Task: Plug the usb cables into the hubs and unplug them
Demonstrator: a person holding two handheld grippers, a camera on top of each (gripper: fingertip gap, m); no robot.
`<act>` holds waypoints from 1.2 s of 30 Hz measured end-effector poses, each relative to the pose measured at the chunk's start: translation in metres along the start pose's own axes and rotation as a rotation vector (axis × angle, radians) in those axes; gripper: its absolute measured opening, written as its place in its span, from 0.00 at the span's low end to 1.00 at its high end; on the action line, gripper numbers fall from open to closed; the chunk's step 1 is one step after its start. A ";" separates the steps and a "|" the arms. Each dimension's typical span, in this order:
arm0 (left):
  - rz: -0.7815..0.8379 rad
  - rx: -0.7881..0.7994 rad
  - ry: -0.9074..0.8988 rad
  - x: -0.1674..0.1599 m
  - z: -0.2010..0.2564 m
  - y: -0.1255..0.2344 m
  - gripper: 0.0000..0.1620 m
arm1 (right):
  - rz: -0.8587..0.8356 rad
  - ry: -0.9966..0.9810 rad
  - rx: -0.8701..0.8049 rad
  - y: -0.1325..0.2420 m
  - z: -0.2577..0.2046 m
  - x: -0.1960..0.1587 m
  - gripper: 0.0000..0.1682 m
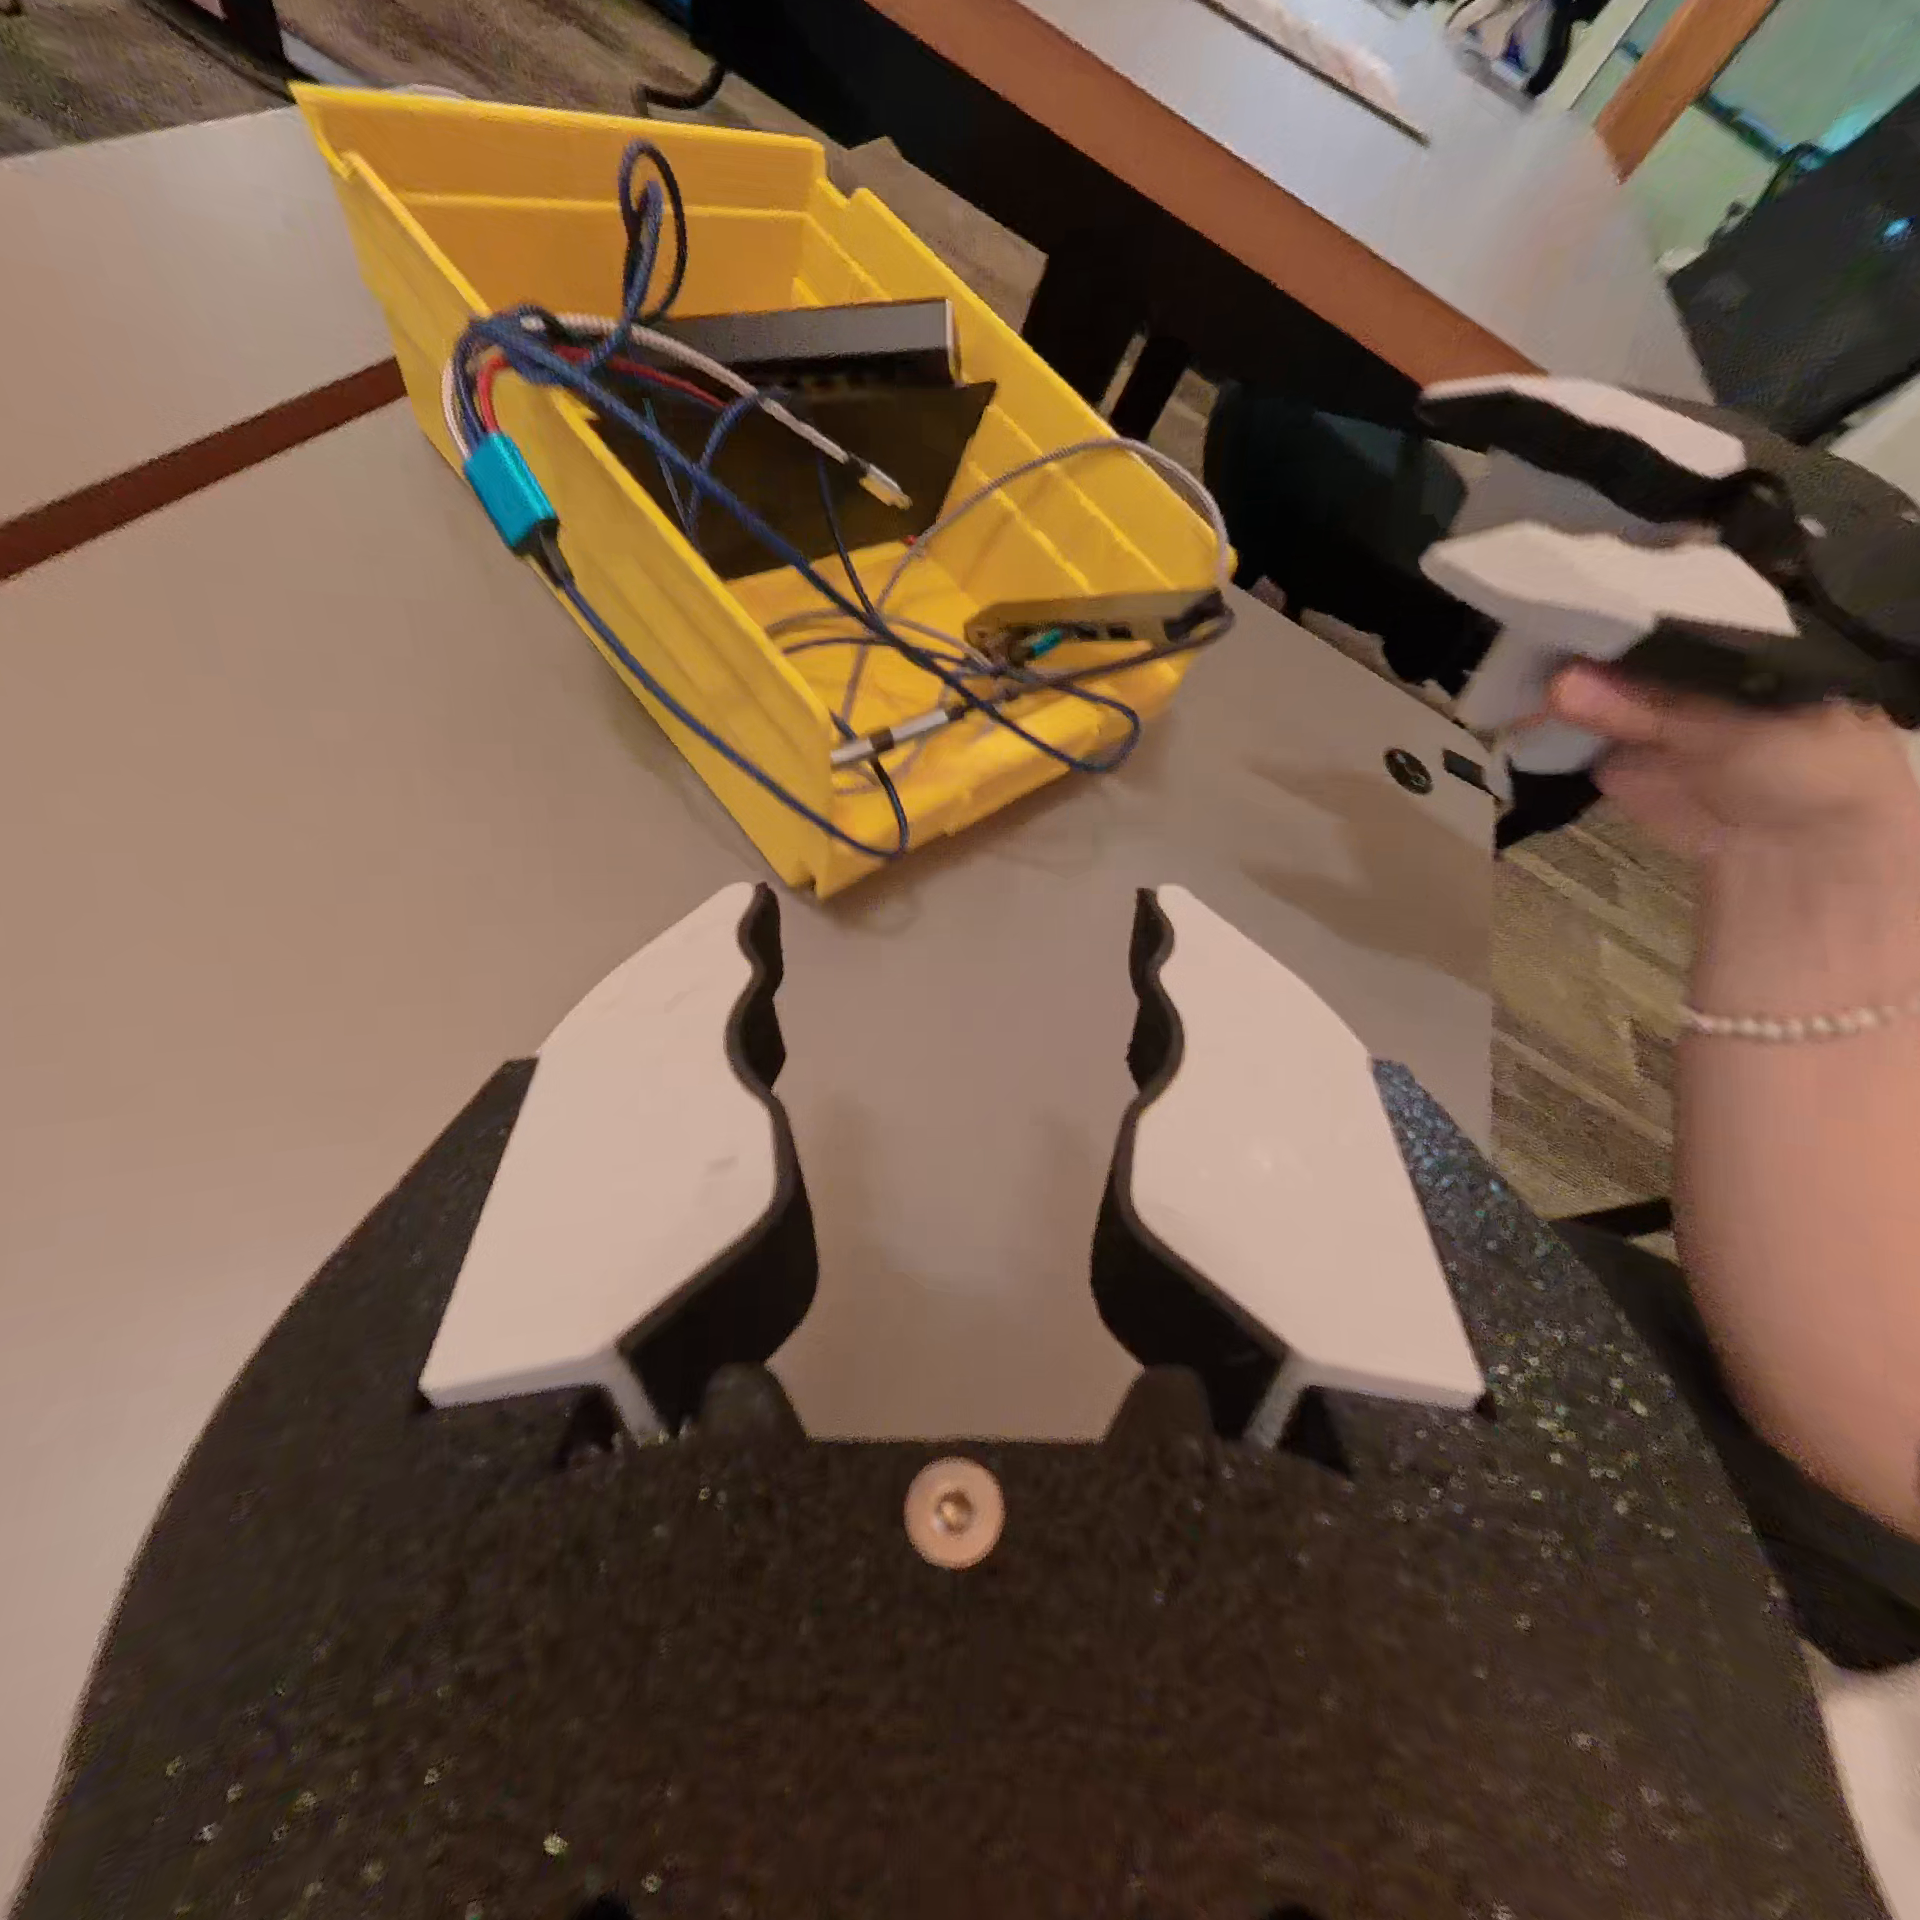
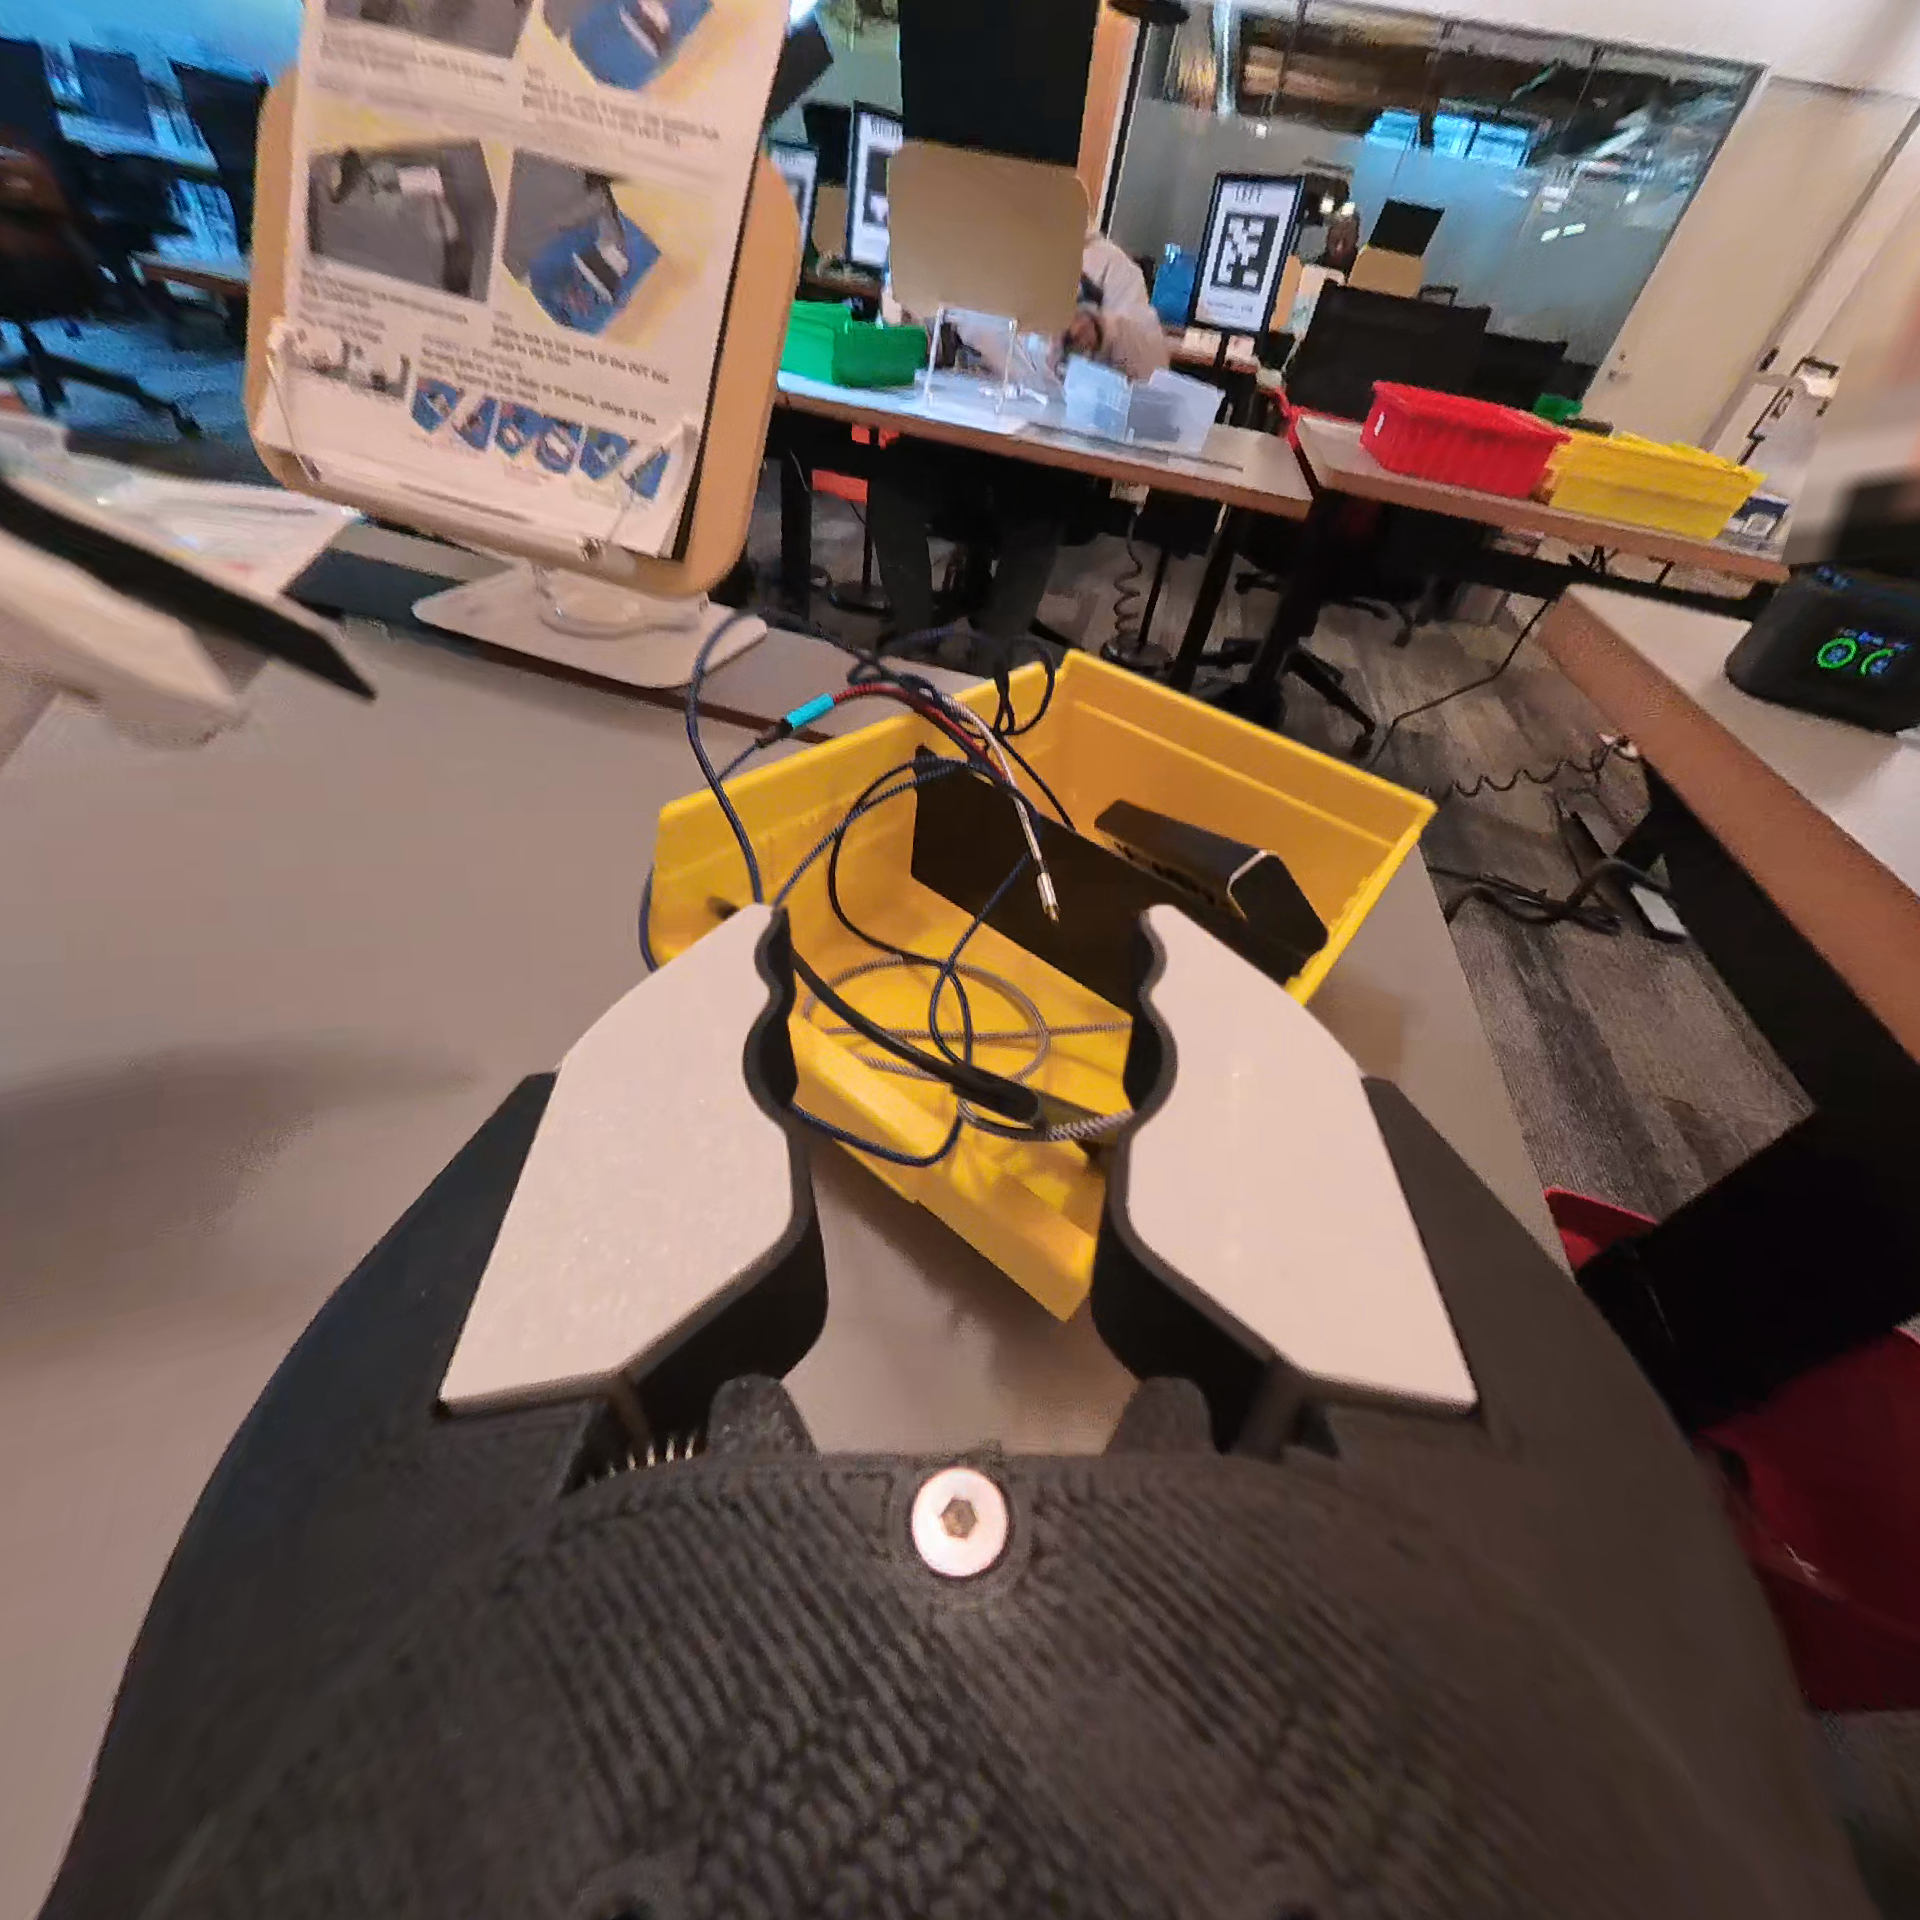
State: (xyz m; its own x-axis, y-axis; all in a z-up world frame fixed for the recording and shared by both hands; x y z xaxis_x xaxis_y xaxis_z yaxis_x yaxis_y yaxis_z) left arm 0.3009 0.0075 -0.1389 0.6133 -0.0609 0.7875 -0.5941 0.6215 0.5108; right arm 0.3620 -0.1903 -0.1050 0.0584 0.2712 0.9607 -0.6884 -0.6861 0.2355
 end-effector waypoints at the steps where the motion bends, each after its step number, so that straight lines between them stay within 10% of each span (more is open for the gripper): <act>1: -0.014 0.023 0.004 0.011 -0.003 -0.008 0.38 | -0.030 0.004 -0.009 0.000 0.004 -0.002 0.37; 8: -0.430 0.175 0.051 0.020 -0.029 -0.045 0.25 | 0.008 -0.014 -0.044 0.019 0.020 0.003 0.36; 17: -0.598 0.308 0.165 0.029 -0.059 -0.108 0.24 | 0.036 -0.058 0.011 0.014 0.015 0.004 0.35; 24: -0.657 0.340 0.189 0.016 -0.077 -0.140 0.06 | 0.045 -0.046 0.018 0.019 0.013 0.009 0.35; 36: -0.732 0.330 0.066 -0.080 -0.081 0.012 0.05 | 0.078 -0.003 0.078 0.025 -0.016 0.032 0.34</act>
Point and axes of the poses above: each gripper's, where its closed fingertips meet, y back along the fingers, x out of its top, z = x × y across the jaws, the point moved 1 cm from there along y, back along the fingers, and after that the axes turned 5 degrees about -z, right-handed, at the moved point
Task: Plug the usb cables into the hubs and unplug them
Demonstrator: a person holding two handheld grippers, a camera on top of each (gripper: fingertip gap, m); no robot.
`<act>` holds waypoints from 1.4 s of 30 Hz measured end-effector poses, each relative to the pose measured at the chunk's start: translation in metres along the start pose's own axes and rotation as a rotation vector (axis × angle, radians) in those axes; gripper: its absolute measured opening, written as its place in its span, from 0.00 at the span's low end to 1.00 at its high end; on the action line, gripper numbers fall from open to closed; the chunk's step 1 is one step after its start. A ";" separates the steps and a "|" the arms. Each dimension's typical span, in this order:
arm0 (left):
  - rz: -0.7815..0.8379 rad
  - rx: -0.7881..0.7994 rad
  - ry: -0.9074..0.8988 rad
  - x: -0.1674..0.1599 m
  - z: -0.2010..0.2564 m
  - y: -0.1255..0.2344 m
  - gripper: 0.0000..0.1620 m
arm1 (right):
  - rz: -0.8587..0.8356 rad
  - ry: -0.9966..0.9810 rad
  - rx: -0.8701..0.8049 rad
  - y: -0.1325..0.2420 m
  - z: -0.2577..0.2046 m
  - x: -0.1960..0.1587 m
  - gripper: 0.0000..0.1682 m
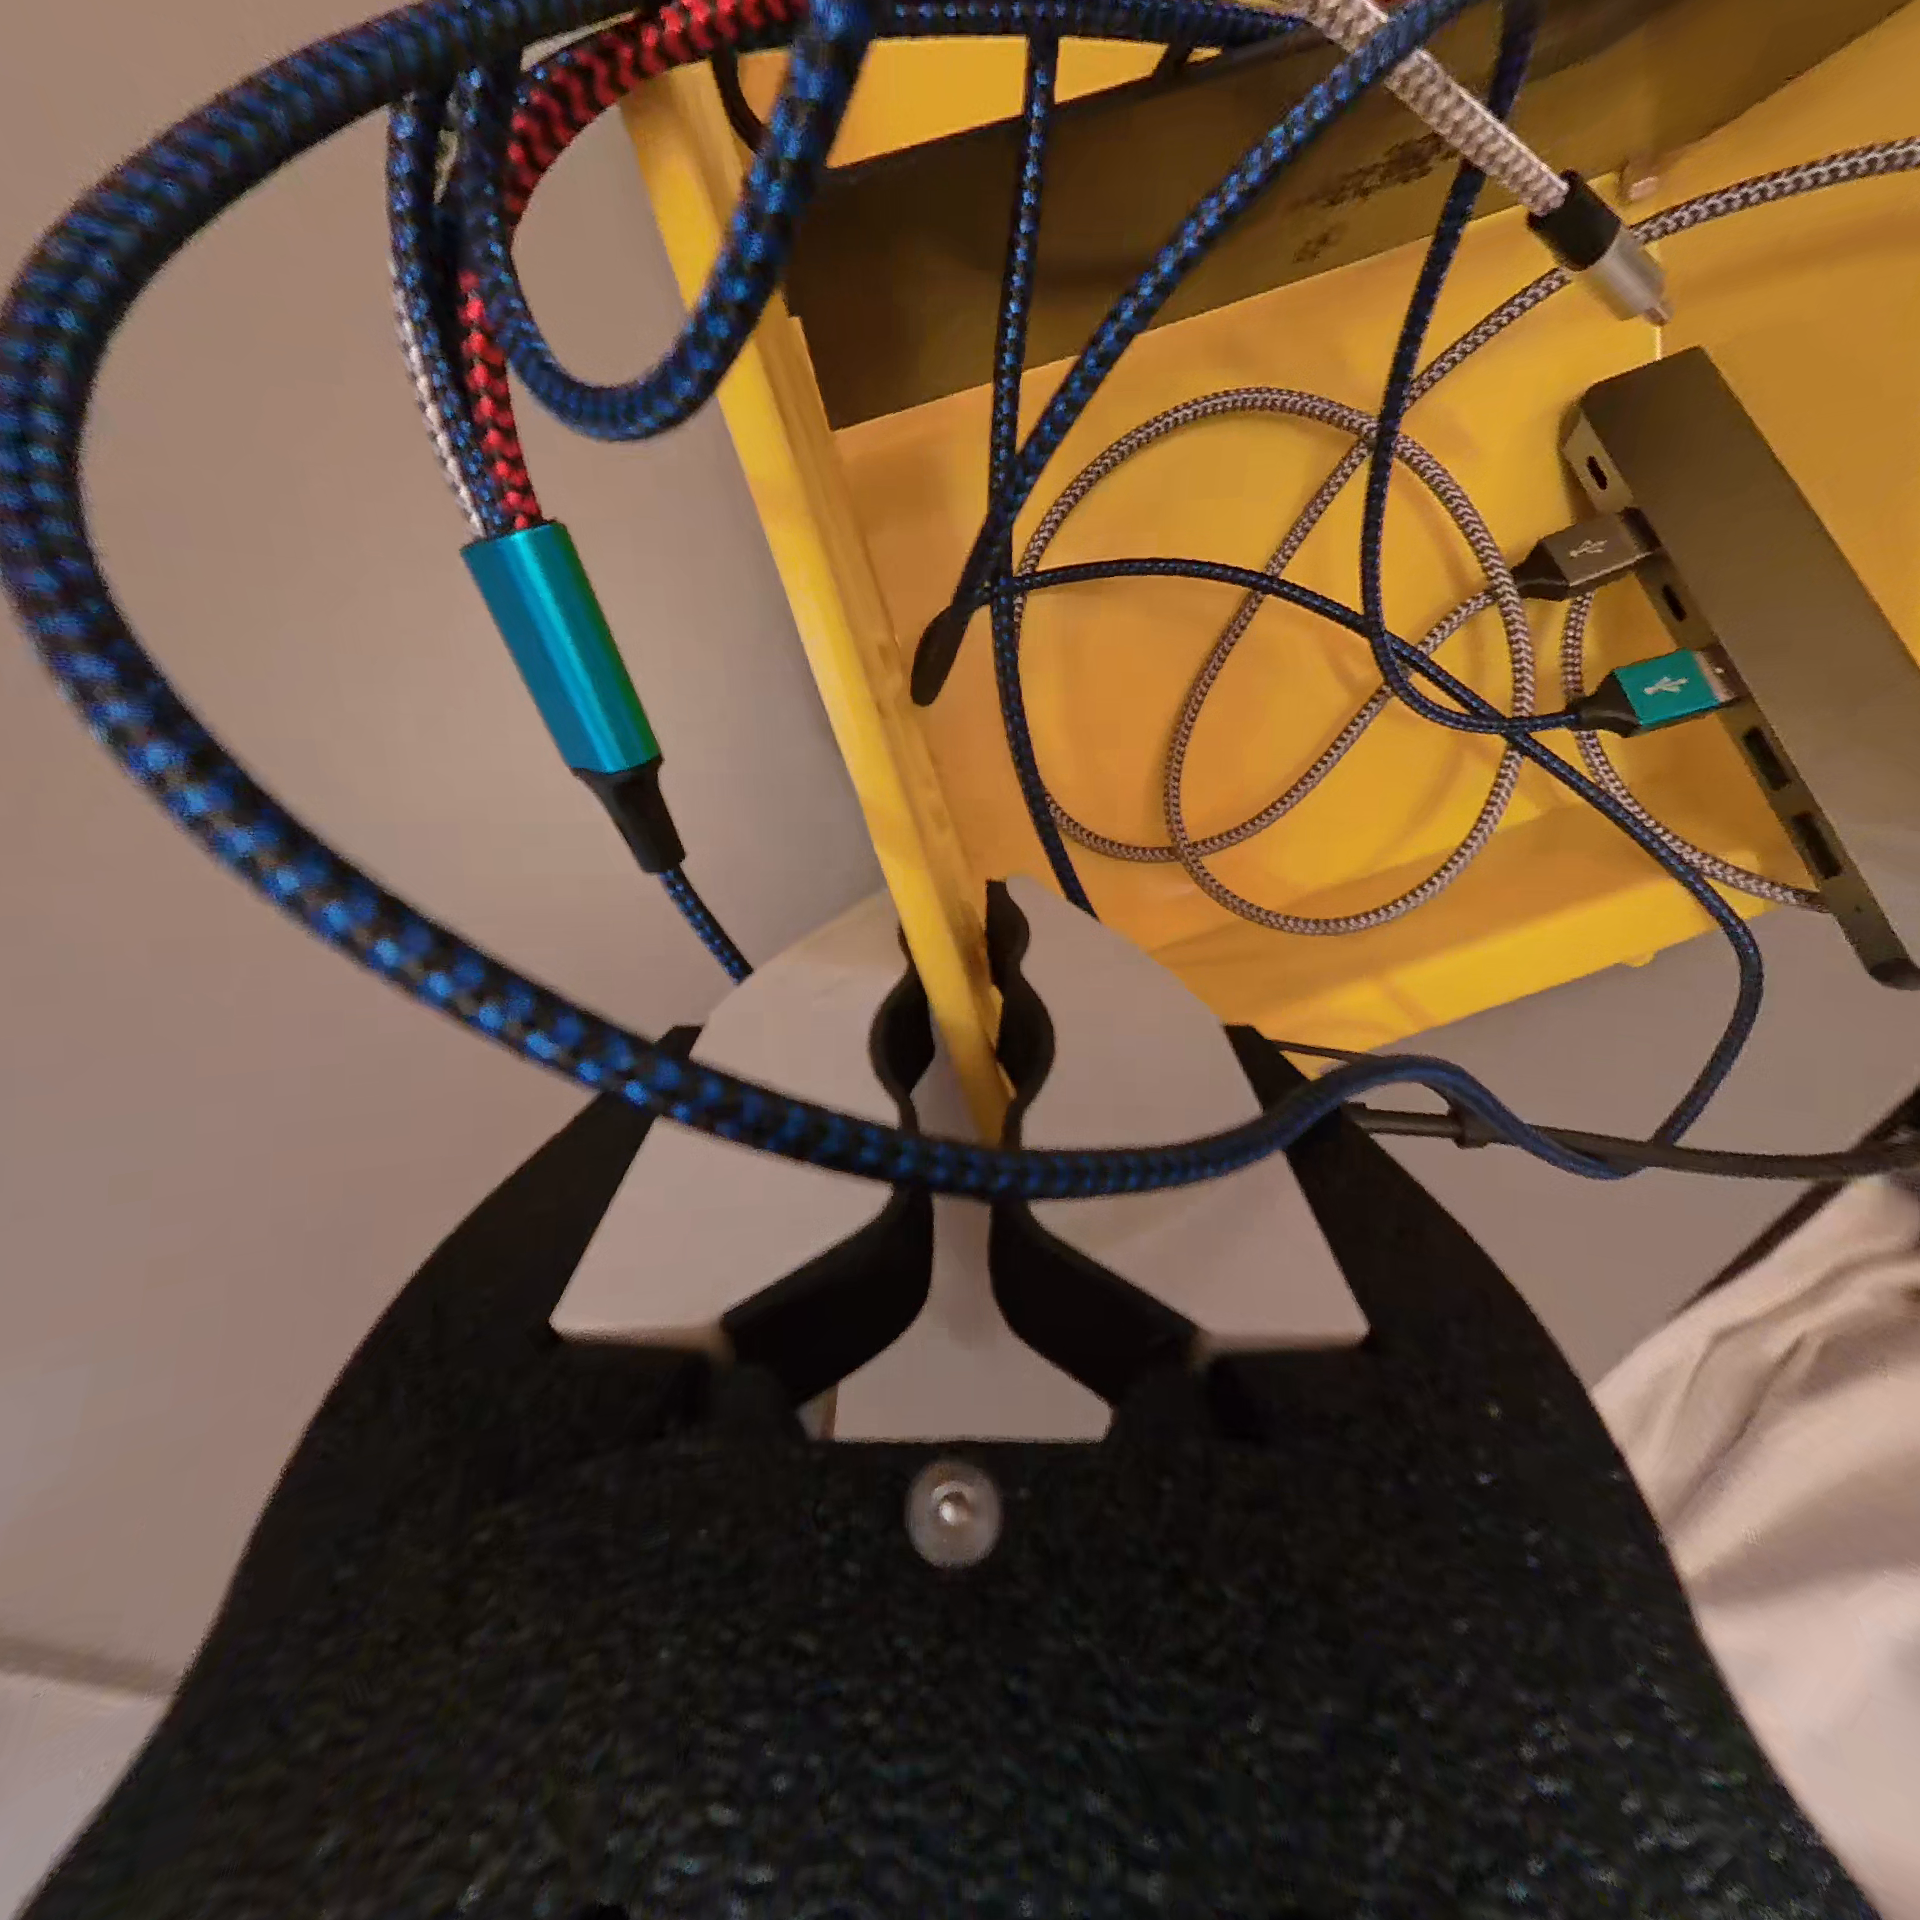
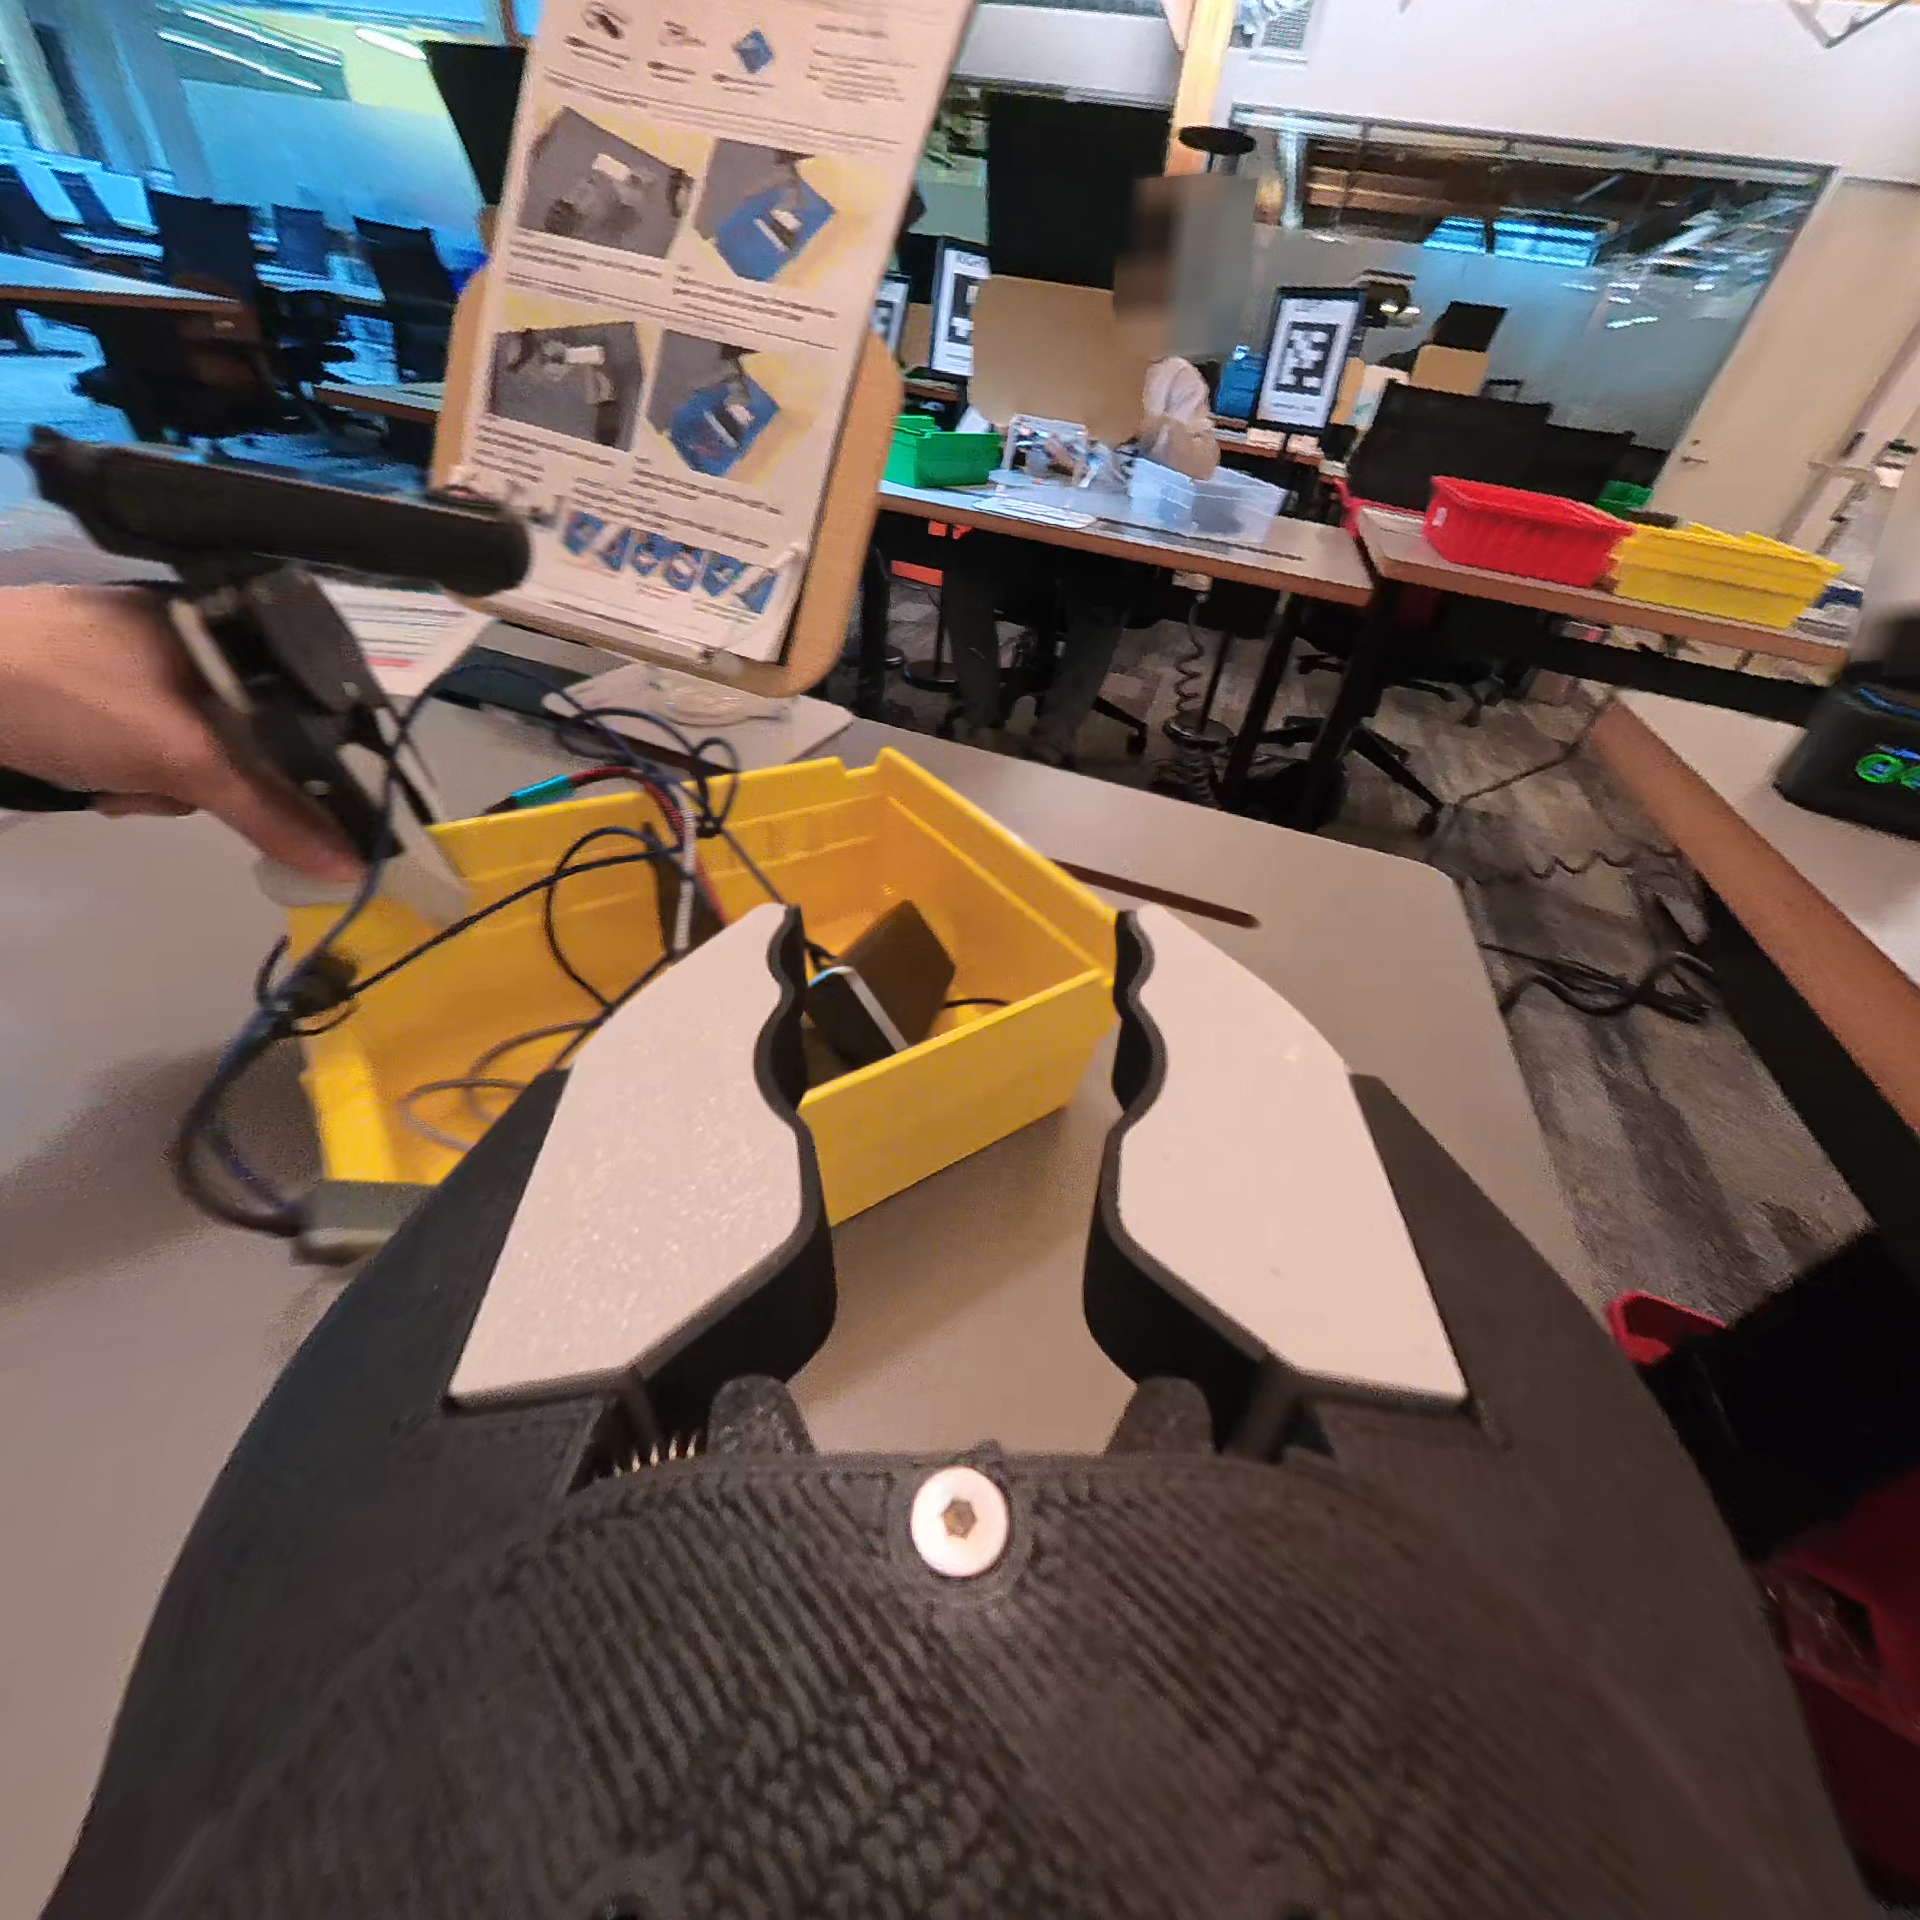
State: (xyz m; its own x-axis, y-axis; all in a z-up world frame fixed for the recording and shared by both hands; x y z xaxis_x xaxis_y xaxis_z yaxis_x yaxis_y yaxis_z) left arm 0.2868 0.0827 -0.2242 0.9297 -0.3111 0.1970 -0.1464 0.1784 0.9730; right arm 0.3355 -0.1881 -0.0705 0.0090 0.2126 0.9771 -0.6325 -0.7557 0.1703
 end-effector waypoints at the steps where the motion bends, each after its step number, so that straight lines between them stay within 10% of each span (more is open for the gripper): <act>1: 0.000 -0.004 -0.007 -0.026 -0.004 0.006 0.05 | 0.003 0.006 0.026 -0.003 -0.010 0.004 0.34; 11: -0.029 0.011 0.060 -0.304 -0.016 0.065 0.05 | -0.009 0.001 0.357 -0.073 -0.174 0.044 0.47; 19: -0.057 0.074 0.300 -0.458 -0.036 0.099 0.03 | -0.171 0.004 0.622 -0.190 -0.375 0.071 0.55; 29: 0.080 0.115 0.624 -0.560 -0.067 0.124 0.03 | -0.444 0.023 0.566 -0.311 -0.534 0.026 0.55; 38: 0.121 0.194 0.851 -0.628 -0.091 0.141 0.03 | -0.535 0.030 0.423 -0.352 -0.501 -0.020 0.05; 42: 0.135 0.204 0.914 -0.643 -0.106 0.146 0.03 | -0.505 0.059 0.497 -0.345 -0.472 -0.017 0.04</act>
Point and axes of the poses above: each gripper's, where its closed fingertips meet, y back along the fingers, x out of its top, z = x × y across the jaws, the point moved 1 cm from there along y, back along the fingers, and after that the axes turned 5 degrees about -z, right-handed, at the moved point
